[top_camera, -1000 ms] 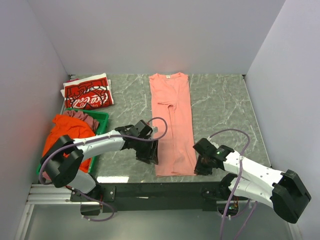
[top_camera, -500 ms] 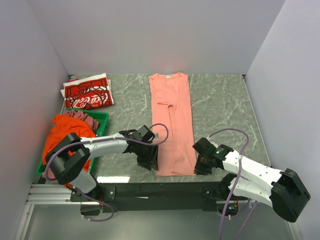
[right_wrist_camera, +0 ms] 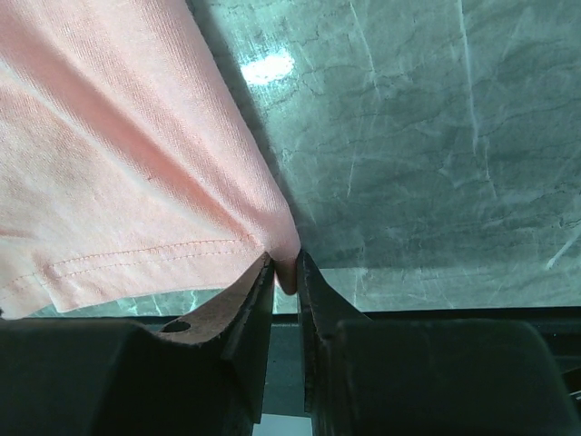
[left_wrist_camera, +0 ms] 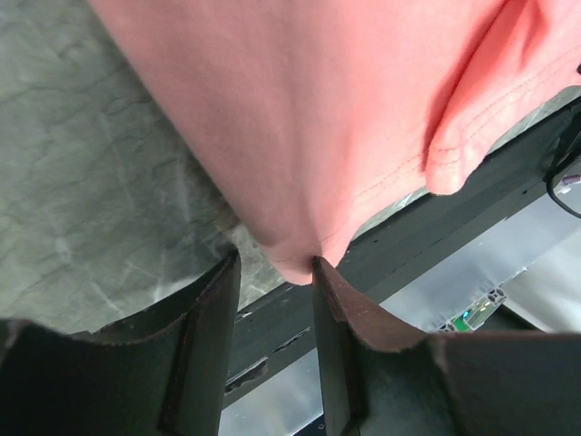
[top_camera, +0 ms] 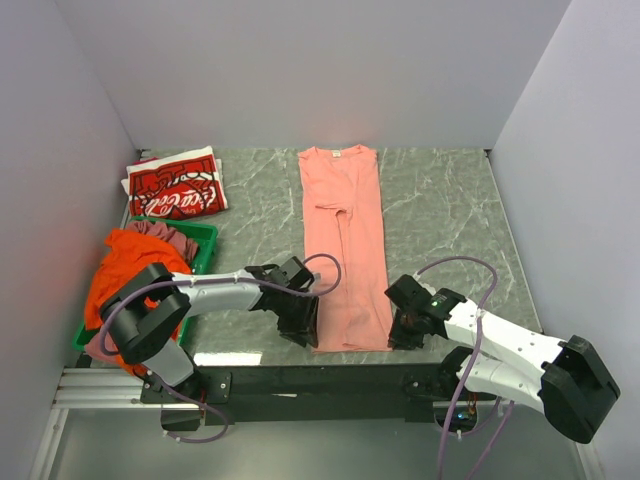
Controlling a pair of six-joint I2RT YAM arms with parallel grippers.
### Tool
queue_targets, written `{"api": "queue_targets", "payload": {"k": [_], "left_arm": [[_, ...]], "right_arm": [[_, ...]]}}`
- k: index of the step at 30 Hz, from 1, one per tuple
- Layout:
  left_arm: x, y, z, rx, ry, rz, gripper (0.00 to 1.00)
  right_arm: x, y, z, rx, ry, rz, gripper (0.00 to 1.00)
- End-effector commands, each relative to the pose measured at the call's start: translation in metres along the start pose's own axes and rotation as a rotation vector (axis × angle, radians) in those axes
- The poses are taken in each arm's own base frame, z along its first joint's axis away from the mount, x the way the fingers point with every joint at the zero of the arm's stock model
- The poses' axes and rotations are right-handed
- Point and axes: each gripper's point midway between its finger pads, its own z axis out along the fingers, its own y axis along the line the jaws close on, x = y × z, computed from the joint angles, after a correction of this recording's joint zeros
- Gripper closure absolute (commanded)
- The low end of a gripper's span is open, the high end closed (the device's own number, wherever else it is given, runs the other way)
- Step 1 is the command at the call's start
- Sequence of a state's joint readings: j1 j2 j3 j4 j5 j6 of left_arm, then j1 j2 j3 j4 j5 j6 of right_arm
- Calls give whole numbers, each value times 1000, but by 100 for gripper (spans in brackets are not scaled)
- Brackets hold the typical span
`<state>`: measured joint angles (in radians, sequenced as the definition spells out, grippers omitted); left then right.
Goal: Fold and stack the t-shirts
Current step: Fold the tshirt
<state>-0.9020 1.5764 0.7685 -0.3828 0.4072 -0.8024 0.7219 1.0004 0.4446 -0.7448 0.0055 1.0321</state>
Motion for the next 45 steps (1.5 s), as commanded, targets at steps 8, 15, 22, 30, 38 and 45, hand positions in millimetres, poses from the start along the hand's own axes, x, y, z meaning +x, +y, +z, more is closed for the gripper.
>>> {"api": "queue_targets", "payload": {"k": [8, 15, 22, 30, 38, 45], "left_arm": [[4, -3, 11, 26, 11, -12, 58], [8, 1, 18, 7, 23, -15, 71], [8, 5, 17, -9, 13, -14, 92], [-14, -8, -6, -26, -110, 7, 100], [-43, -30, -33, -26, -243, 4, 100], [-60, -35, -48, -34, -320, -2, 100]], "right_arm": [[-1, -3, 3, 10, -12, 18, 77], [-4, 0, 2, 10, -14, 16, 77], [-5, 5, 1, 0, -14, 9, 83], [-12, 14, -11, -22, -28, -16, 100], [-27, 27, -32, -56, -87, 5, 100], [-49, 44, -45, -67, -164, 13, 100]]}}
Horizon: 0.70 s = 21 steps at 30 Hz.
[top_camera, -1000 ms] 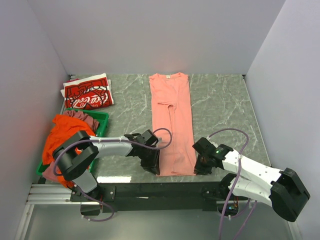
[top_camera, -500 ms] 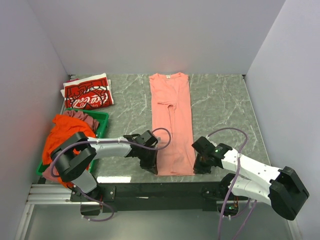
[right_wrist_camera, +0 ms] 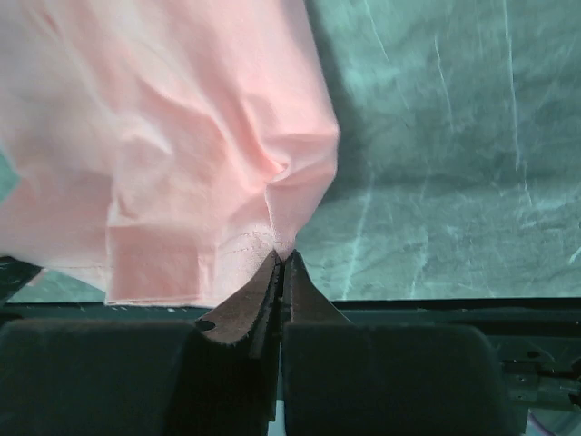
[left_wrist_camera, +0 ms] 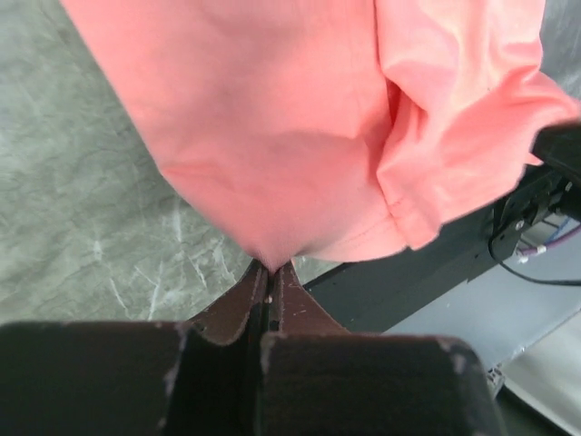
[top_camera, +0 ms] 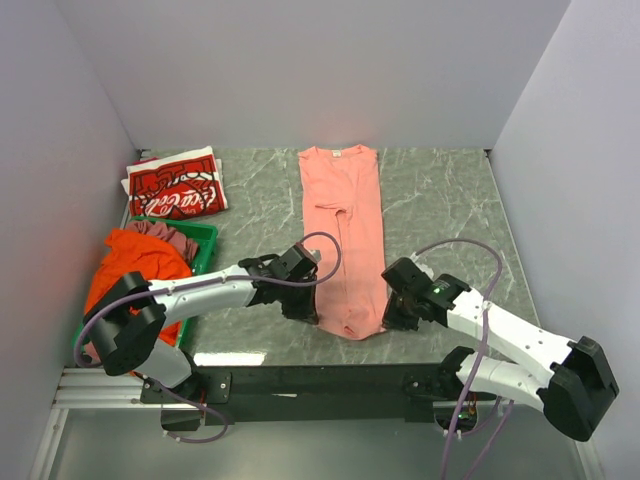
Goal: Fold and stack the t-shirts
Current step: Fold the tshirt
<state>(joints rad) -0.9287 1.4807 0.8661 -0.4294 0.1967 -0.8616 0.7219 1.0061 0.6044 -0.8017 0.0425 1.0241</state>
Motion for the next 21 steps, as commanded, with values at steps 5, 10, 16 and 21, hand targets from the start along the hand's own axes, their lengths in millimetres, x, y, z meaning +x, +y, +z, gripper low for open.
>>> {"api": "queue_targets", "payload": {"k": [5, 10, 16, 21], "left_arm": [[-43, -10, -15, 12, -158, -20, 100], [-67, -10, -14, 6, -199, 8, 100], [-98, 1, -11, 0, -231, 1, 100], [-130, 11, -4, 4, -240, -15, 100]], "right_arm": [[-43, 22, -15, -1, -153, 11, 100], [-66, 31, -13, 18, -202, 3, 100], [-94, 46, -7, 37, -232, -25, 100], [-124, 60, 1, 62, -248, -46, 100]]}}
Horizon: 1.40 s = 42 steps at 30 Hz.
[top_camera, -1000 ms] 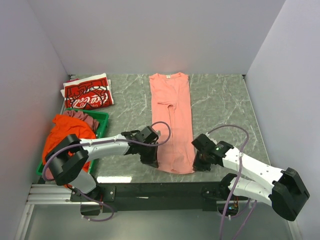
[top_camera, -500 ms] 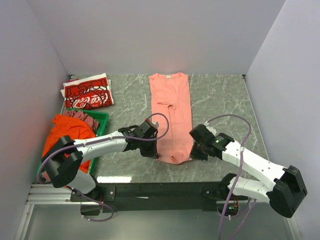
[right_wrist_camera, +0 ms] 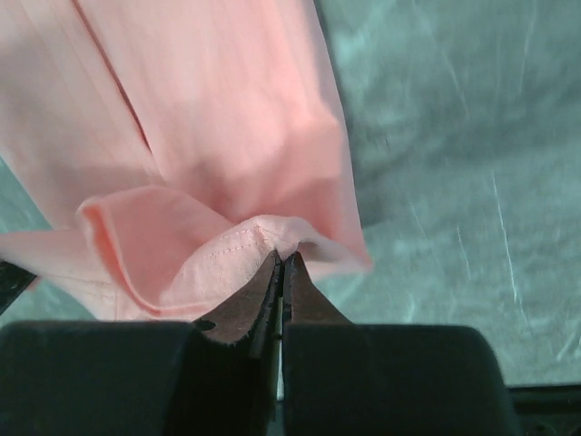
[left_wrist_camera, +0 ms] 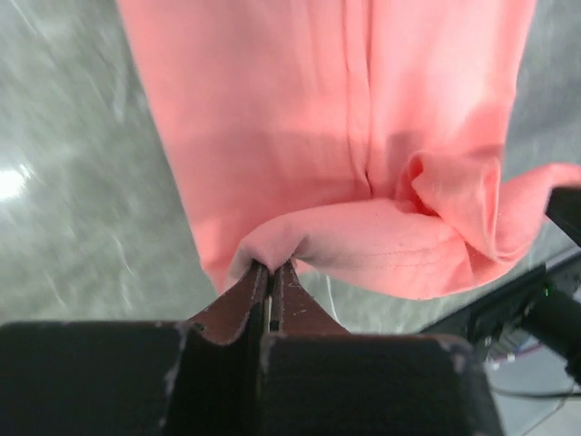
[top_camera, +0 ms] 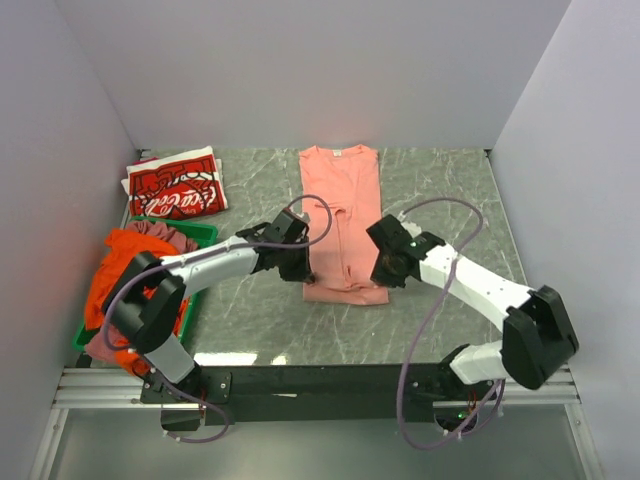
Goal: Fold and stack the t-shirts
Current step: Fold the tshirt
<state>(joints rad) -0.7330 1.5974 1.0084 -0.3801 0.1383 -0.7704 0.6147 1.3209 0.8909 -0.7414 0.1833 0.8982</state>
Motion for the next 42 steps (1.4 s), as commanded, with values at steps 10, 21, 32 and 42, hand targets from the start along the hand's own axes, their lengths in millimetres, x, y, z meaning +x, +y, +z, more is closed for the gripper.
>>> {"api": "queue_targets", "payload": {"k": [10, 21, 32, 42], "left_arm": [[-104, 3, 20, 47, -80, 1, 100], [-172, 17, 42, 105, -82, -73, 100], [-211, 44, 64, 101, -82, -145, 89], [-233, 38, 25, 121, -225, -133, 36]], "right_arm": [[-102, 35, 22, 16, -111, -21, 100], [-173, 64, 47, 7, -112, -38, 100], [-201, 71, 88, 10, -40, -49, 98], [-223, 80, 70, -79, -75, -49, 42]]}}
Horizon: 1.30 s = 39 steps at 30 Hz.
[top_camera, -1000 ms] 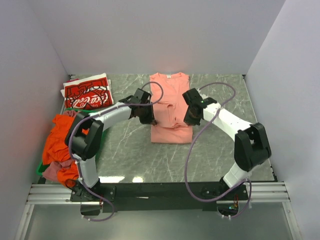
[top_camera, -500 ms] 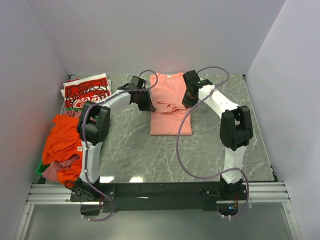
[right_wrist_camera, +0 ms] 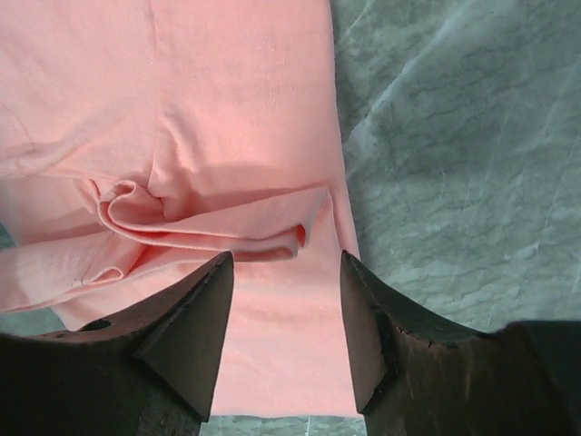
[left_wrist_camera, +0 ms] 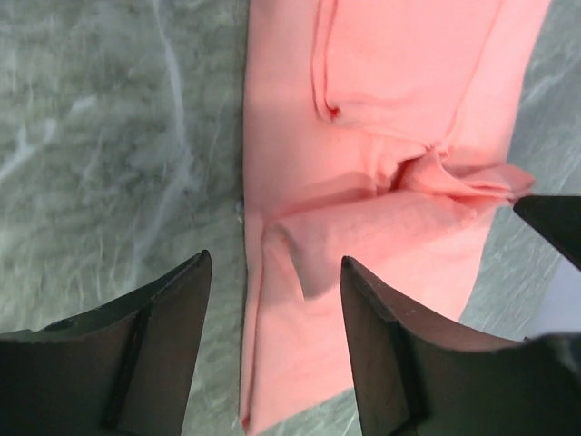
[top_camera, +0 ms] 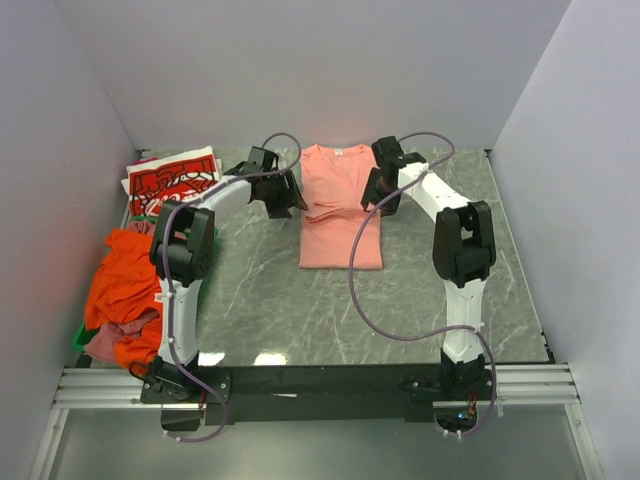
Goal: Fold and stack the t-shirts
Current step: Fold the tshirt
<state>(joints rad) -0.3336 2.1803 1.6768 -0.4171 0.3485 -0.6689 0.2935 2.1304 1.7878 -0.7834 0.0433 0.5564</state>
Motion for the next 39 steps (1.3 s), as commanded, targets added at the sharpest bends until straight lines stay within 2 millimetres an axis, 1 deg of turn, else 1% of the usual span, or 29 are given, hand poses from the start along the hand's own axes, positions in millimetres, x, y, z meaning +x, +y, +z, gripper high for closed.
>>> {"api": "queue_targets", "payload": {"k": [1, 2, 3, 4, 5, 6, 7, 8, 9, 10, 11, 12, 13, 15, 16, 18, 19, 22, 25, 27, 34, 36, 37, 39], "left_arm": [[-20, -35, -40, 82, -108, 72, 36], [-9, -28, -37, 70, -86, 72, 36], [-5, -26, -39, 71, -77, 73, 35], [-2, -27, -44, 75, -80, 78, 35], [9, -18, -41, 66, -62, 75, 35], [14, -17, -43, 71, -56, 76, 35], [17, -20, -49, 80, -62, 84, 35], [28, -13, -48, 73, -47, 85, 35], [34, -12, -49, 72, -41, 90, 35], [45, -9, -51, 68, -24, 94, 35], [50, -9, -51, 71, -20, 100, 35], [56, -11, -52, 76, -11, 104, 35], [66, -6, -50, 68, 10, 99, 35], [79, -6, -48, 64, 29, 100, 35], [85, -3, -49, 57, 36, 97, 35], [94, -3, -48, 48, 48, 98, 35], [99, -1, -48, 39, 54, 97, 35], [109, 1, -48, 20, 67, 95, 36], [114, 0, -49, 9, 70, 104, 36], [113, -1, -51, 3, 64, 107, 36], [114, -2, -55, -5, 56, 114, 36], [117, 2, -55, -20, 61, 112, 36], [117, 2, -55, -20, 62, 113, 36], [120, 2, -54, -23, 68, 117, 37]], "right_arm": [[-21, 8, -40, -62, -85, -5, 42], [-20, 8, -43, -69, -94, -3, 42], [-17, 5, -46, -71, -98, 0, 42], [-9, -1, -51, -66, -93, 5, 42], [-6, -2, -54, -79, -98, 10, 42], [-1, -5, -56, -79, -94, 12, 42], [12, -12, -60, -76, -83, 13, 42], [16, -13, -62, -89, -84, 22, 42], [23, -14, -63, -97, -80, 22, 42], [33, -21, -64, -97, -75, 28, 42], [44, -20, -65, -123, -49, 27, 43], [58, -27, -64, -120, -27, 28, 44], [65, -28, -63, -128, -16, 26, 45], [78, -26, -63, -156, 2, 21, 46], [91, -30, -57, -151, 26, 18, 47], [101, -30, -55, -155, 38, 23, 48], [108, -35, -50, -146, 51, 29, 48], [120, -40, -42, -137, 78, 35, 50], [127, -45, -35, -124, 90, 29, 52], [132, -49, -30, -112, 107, 25, 53], [139, -54, -14, -90, 125, 17, 56], [141, -54, -11, -84, 134, 12, 58], [144, -55, -10, -79, 142, 11, 59], [144, -57, -8, -71, 141, 9, 65]]}}
